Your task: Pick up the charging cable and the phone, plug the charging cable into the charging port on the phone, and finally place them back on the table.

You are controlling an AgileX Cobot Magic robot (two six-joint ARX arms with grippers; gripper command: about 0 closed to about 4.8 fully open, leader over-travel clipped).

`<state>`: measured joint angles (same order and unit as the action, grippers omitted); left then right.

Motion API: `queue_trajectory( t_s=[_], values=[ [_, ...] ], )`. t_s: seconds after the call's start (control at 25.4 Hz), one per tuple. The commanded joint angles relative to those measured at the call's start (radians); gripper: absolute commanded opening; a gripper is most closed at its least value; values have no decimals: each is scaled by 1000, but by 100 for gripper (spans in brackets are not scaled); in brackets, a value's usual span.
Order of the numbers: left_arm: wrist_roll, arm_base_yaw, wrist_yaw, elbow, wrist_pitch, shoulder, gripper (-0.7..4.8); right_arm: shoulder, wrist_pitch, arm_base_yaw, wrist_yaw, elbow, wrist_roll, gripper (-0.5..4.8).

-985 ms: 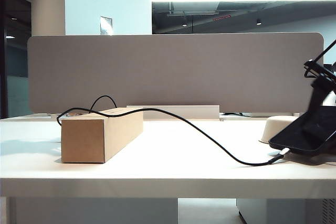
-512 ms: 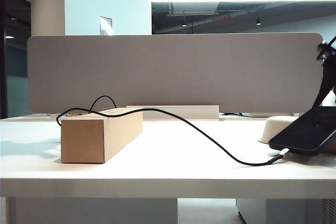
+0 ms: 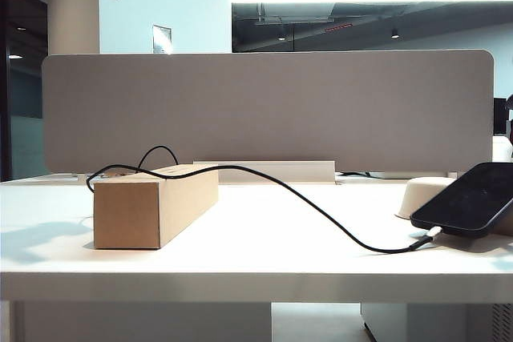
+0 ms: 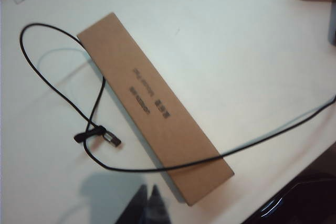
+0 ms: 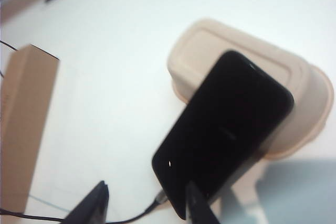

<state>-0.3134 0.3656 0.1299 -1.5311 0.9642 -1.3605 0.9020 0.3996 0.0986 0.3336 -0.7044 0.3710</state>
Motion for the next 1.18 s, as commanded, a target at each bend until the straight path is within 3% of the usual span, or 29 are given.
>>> queue_trajectory(
  t_s=[0.04,0.24,0.39,0.55,0.63,0.99,1.18],
  values=[
    [-55,-2,8,131,-119,92,-6,-41,-7,-14,2,-3,-6,201],
    [-75,-14,124,332,-259,246,-6,-70,2,-70,1,-3,-5,182],
    [-35,-11,149,448,-326,349,-6,-87,-15,-137,-27,13,-5,53],
    [5,-11,163,602,-405,479,-6,-161,-50,-217,-122,97,6,43],
    [50,-11,163,713,-463,575,-6,-277,-129,-237,-167,203,26,1],
    [233,-11,130,961,-673,737,-6,-536,-195,-235,-296,393,24,-5],
    [272,-11,100,1046,-741,776,-6,-607,-196,-235,-351,467,21,-5]
  ],
)
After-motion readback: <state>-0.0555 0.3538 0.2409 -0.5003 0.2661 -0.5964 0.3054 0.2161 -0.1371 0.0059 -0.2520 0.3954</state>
